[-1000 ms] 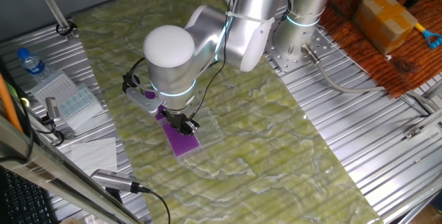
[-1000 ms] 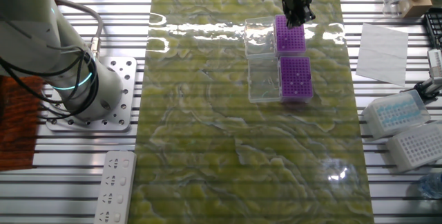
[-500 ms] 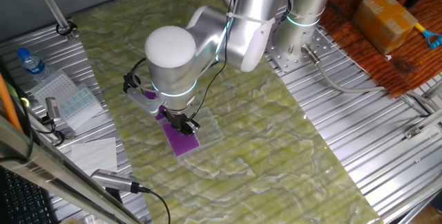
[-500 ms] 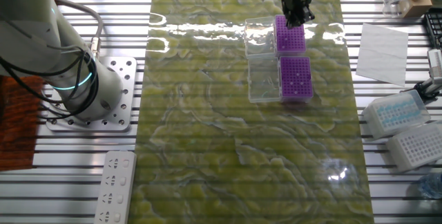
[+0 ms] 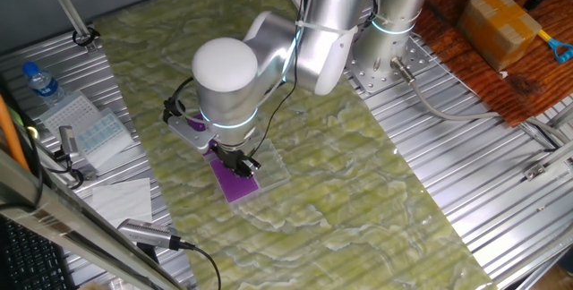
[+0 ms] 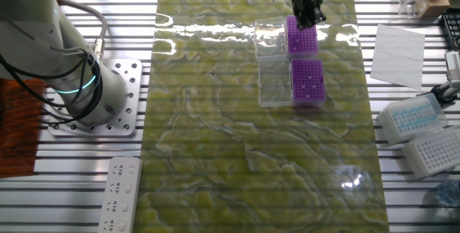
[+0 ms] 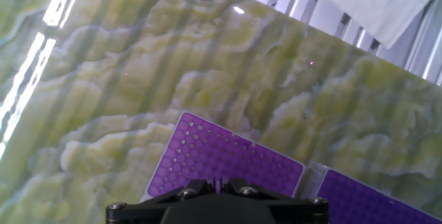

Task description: Transfer all small pipette tips from one holder to another

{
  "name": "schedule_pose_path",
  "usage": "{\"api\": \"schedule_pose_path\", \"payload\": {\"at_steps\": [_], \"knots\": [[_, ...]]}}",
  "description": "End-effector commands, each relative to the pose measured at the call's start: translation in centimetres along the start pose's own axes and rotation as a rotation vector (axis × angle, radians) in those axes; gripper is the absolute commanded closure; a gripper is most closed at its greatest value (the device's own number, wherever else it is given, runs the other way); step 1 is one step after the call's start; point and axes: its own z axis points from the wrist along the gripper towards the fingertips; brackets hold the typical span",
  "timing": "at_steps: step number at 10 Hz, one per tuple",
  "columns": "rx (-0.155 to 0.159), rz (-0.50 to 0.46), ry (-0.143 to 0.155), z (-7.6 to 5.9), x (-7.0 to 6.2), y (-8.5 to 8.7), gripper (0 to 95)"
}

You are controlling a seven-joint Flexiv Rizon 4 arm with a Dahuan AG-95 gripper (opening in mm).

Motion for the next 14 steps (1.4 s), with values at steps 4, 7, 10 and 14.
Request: {"api": "schedule_pose_path", "payload": {"at_steps": [4, 7, 10, 14], "knots": [[-0.001, -0.046, -0.001, -0.2, 0.3, -0.8, 57.0], [-0.006, -0.171, 0.004, -1.3, 2.7, -5.8, 76.0], [-0.004, -0.231, -0.001, -1.0, 4.5, -9.4, 76.0], [-0.004, -0.264, -0.010, -0.5, 4.7, -12.1, 76.0]]}}
